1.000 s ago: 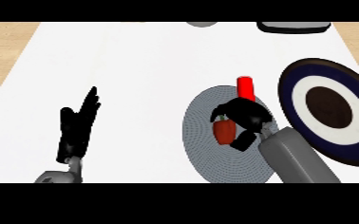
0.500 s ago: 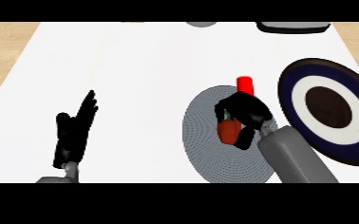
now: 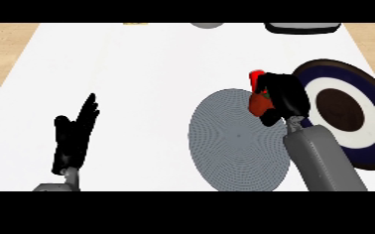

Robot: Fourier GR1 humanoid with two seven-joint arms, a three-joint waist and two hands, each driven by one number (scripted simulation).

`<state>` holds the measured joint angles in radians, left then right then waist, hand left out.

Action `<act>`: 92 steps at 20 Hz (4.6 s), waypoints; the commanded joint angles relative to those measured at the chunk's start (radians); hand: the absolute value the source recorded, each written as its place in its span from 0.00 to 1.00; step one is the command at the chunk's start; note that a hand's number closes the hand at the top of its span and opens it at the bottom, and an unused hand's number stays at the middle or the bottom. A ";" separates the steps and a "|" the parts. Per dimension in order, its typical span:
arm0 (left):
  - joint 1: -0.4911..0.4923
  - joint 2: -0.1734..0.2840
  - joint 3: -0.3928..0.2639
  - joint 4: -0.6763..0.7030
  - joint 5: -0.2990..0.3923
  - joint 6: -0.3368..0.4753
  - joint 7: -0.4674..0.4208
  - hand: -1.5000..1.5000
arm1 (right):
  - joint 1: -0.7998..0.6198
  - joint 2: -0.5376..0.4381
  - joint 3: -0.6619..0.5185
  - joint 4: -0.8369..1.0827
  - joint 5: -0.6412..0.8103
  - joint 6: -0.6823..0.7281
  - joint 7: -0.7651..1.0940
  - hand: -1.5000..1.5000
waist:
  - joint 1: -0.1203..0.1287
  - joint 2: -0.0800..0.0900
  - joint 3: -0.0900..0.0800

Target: Pick the bell pepper from the placemat and place it in the plate

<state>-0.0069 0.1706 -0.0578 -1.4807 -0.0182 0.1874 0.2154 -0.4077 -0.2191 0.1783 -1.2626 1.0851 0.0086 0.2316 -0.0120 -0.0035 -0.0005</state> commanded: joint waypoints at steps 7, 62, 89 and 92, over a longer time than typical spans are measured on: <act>-0.027 -0.004 0.015 0.007 -0.004 0.012 0.032 0.50 | 0.025 0.051 -0.018 -0.299 0.271 -0.234 0.344 1.00 | -0.014 -0.006 -0.001; 0.028 -0.044 0.034 -0.023 -0.063 -0.041 0.004 0.50 | 0.198 -0.158 -0.824 -0.063 -0.833 0.103 -0.411 0.00 | 0.006 0.001 0.000; -0.015 -0.053 0.108 0.017 -0.062 -0.098 -0.035 0.50 | 0.288 -0.161 -0.701 0.066 -0.846 -0.124 -0.559 0.00 | 0.011 0.003 0.000; -0.012 -0.084 0.074 -0.005 -0.095 -0.070 0.011 0.50 | 0.245 -0.241 -0.717 0.203 -0.845 -0.123 -0.622 0.00 | 0.014 0.003 0.001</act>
<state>-0.0282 0.0944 0.0210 -1.4672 -0.1020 0.1129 0.2105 -0.1554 -0.4310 -0.5450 -1.1006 0.2371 -0.0919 -0.3794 0.0004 0.0001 0.0001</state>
